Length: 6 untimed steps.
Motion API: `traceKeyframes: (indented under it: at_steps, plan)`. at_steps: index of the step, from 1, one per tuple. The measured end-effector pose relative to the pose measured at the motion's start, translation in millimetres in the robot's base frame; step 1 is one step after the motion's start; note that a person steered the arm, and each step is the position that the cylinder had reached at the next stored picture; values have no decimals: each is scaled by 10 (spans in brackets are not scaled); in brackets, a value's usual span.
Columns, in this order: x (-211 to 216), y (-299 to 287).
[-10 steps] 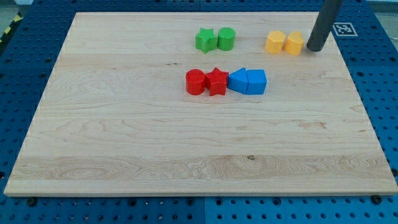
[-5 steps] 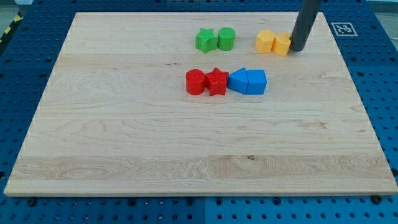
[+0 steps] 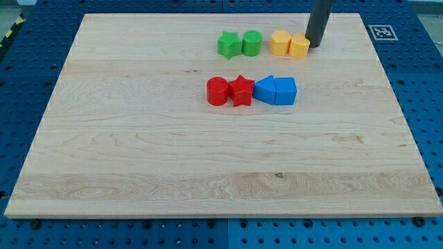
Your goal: Move the yellow blocks towards the green blocks
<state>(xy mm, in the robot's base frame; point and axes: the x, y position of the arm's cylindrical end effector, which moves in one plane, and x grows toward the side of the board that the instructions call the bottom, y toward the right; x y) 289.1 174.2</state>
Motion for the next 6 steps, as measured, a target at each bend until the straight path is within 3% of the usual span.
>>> traceKeyframes:
  at_steps: [5, 6]
  plan:
    - [-6, -135]
    - [-6, 110]
